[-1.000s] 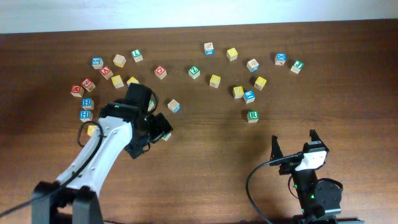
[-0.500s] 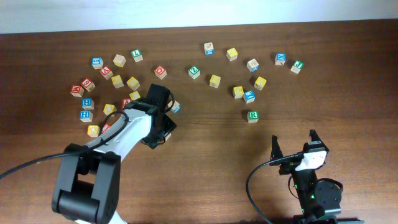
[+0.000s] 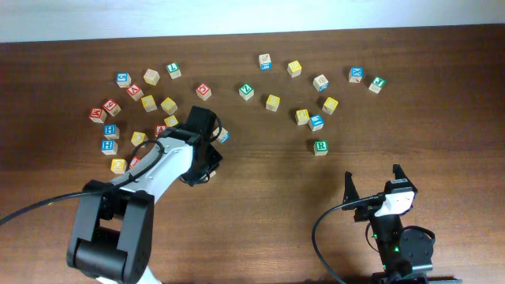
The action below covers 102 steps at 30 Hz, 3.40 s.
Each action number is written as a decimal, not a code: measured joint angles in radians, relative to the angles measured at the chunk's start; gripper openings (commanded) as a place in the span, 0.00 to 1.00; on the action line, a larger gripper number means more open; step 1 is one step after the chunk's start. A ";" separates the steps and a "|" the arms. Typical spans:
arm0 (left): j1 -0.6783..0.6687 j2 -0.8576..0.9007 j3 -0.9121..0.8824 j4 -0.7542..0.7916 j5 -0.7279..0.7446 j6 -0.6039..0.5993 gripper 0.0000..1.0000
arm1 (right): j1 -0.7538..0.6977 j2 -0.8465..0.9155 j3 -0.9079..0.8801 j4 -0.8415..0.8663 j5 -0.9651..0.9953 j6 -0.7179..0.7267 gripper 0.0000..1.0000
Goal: Spell out RSS
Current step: 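Close the left gripper on the green R block and lift, then carry the R block forward and set it down on the table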
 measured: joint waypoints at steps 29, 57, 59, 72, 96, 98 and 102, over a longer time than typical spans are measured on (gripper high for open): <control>-0.087 0.012 0.071 -0.039 0.044 0.612 0.29 | 0.000 0.000 0.000 0.000 0.000 0.000 0.98; -0.087 0.088 0.083 -0.072 0.033 0.687 0.42 | 0.000 0.000 0.000 0.000 0.000 0.000 0.98; -0.087 0.088 0.083 -0.067 0.029 0.689 0.37 | 0.000 0.000 0.000 0.000 0.000 0.000 0.98; -0.087 0.088 0.083 -0.069 0.029 0.551 0.40 | 0.000 0.000 0.000 0.000 0.000 0.000 0.98; -0.060 0.116 0.844 -0.586 0.049 0.526 0.99 | 0.000 0.000 0.000 0.000 0.000 0.000 0.98; 0.002 0.116 0.880 -0.592 0.052 0.526 0.99 | 0.000 0.000 0.000 0.000 0.000 0.000 0.98; 0.179 0.116 0.880 -0.607 0.052 0.526 0.99 | 0.000 0.000 0.000 0.000 0.000 0.000 0.98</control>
